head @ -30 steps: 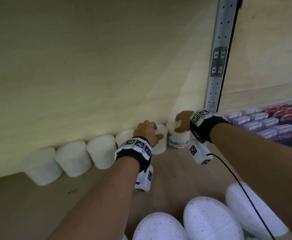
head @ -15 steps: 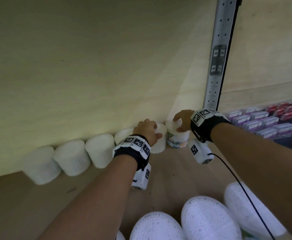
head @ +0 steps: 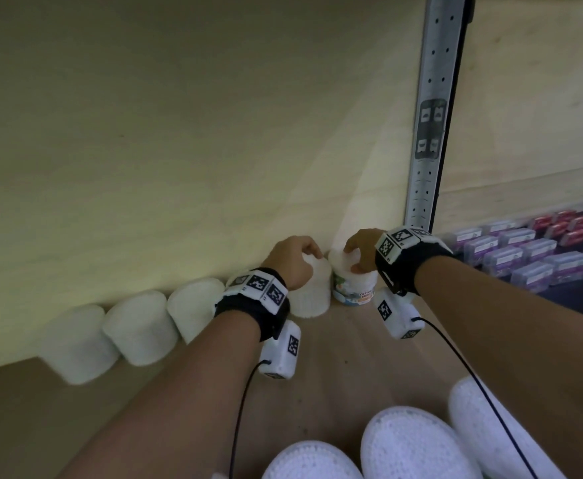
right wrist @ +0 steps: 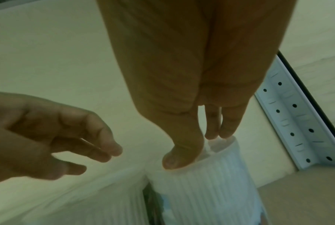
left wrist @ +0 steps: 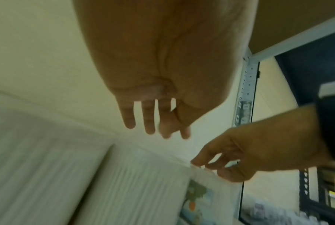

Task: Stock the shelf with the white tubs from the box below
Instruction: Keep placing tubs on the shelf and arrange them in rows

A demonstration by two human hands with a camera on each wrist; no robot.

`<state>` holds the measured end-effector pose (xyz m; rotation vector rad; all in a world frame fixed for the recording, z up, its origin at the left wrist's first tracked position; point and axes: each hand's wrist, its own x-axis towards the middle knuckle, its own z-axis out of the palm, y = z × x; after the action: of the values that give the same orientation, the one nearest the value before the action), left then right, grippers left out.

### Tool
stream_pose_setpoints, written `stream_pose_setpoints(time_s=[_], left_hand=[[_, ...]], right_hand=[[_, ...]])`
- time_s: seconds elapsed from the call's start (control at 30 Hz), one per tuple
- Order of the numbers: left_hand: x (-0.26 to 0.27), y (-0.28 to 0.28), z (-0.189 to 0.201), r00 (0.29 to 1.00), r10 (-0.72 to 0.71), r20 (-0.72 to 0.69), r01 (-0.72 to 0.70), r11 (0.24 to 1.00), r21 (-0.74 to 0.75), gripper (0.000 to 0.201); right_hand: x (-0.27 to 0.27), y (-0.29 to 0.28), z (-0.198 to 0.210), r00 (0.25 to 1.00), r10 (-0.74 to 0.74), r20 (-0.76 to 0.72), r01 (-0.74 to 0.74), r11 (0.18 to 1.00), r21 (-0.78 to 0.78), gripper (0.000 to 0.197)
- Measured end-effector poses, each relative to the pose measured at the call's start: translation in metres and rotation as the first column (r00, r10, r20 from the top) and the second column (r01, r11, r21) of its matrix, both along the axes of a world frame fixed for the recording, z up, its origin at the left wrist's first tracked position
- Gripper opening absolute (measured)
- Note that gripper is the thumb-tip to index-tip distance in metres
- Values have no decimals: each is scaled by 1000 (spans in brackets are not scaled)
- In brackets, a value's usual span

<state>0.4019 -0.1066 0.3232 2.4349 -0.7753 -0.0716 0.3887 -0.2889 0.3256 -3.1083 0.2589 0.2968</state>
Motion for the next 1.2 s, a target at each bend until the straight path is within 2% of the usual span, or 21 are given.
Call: stream_pose_setpoints(time_s=[0.07,0.17,0.23,0.33,0.5,0.6,0.7,0.77,0.87,0.93,1.07,1.2], left_hand=[[1,-6,-9,992,96,83,-98,995,30,27],[3,-11,-22,979,170,112,-192,954,229,52],[4,-11,-26,974,165,155,-203,938,280,59],[6,-11,-26,979,143,147,-179,947,267,56],[8,-8,-15,999,42,16,-45,946,321,46],[7,-5,-9,998,-31,-56,47,943,329,53],[3,-5,-8,996,-55,-64,73,949,308,54],[0,-6,-11,999,-34,-36,42,966,256,50],[-2,-7,-16,991,76,106,-87,991,99,37],[-3,-8,-22,971,151,183,-164,985,57,34],[-2,-10,-33,961,179,210,-224,951,213,51],[2,-10,-30,972,147,183,-189,952,241,51]], right_hand=[[2,-1,0,1000,-3,-9,3,1000,0,61],[4,-3,-1,1000,-6,-3,6,1000,-2,62],[4,-3,-2,1000,-6,7,6,1000,1,61],[4,-4,-3,1000,-2,5,2,1000,-6,62],[4,-3,-3,1000,7,6,-7,1000,-10,62],[5,-3,-3,1000,4,6,-4,1000,-9,61],[5,-5,-5,1000,-5,11,5,1000,0,60],[5,-5,-5,1000,-7,20,7,1000,7,60],[6,-5,-6,1000,-14,21,14,1000,11,62],[7,-4,-6,1000,-19,20,19,1000,12,62],[6,-4,-6,1000,-16,27,15,1000,21,61],[6,-6,-7,999,-11,41,9,999,44,62]])
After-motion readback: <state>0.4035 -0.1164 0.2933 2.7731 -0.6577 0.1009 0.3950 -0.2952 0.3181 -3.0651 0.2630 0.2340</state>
